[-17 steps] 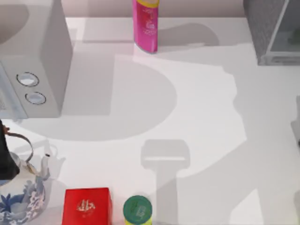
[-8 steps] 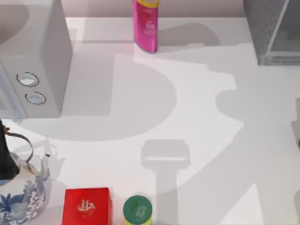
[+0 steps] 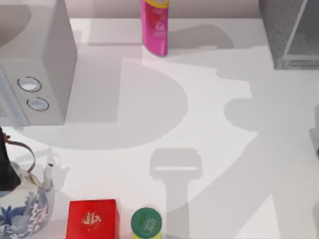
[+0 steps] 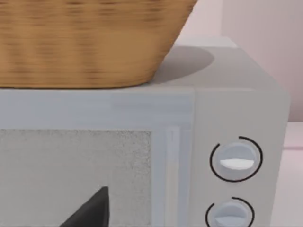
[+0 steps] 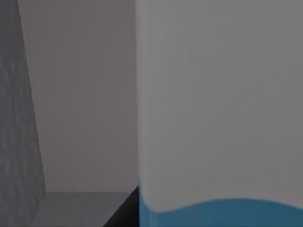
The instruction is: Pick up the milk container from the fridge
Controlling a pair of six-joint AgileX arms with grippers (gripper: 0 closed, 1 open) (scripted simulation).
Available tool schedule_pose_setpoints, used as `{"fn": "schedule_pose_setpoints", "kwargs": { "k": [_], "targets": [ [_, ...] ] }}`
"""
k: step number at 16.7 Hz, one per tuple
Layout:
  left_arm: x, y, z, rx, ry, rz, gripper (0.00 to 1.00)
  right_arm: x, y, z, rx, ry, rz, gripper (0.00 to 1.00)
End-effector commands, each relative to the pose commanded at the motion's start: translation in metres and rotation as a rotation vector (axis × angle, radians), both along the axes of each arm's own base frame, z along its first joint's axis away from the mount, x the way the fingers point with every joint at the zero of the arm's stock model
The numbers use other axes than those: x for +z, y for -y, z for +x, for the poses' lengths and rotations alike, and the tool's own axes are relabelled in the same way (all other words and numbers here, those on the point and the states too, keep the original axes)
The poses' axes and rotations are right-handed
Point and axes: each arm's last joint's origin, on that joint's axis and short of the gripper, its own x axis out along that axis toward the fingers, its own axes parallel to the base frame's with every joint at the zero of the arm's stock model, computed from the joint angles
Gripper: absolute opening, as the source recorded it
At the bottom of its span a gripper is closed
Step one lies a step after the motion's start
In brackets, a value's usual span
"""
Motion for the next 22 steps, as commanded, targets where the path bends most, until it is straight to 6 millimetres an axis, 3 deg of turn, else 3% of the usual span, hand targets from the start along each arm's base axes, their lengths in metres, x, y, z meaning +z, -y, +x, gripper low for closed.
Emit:
{"fn": "schedule_pose_setpoints", "kwargs": {
  "k": [14, 22],
  "targets": [
    [0.0, 0.0, 0.0, 0.0, 0.0, 0.0, 1.0, -0.002, -0.002, -0.089, 0.0, -0.007, 0.002, 0.0],
    [0.0, 0.0, 0.0, 0.0, 0.0, 0.0, 1.0, 0.001, -0.005, -0.096, 0.004, -0.012, 0.003, 0.0]
  ]
}}
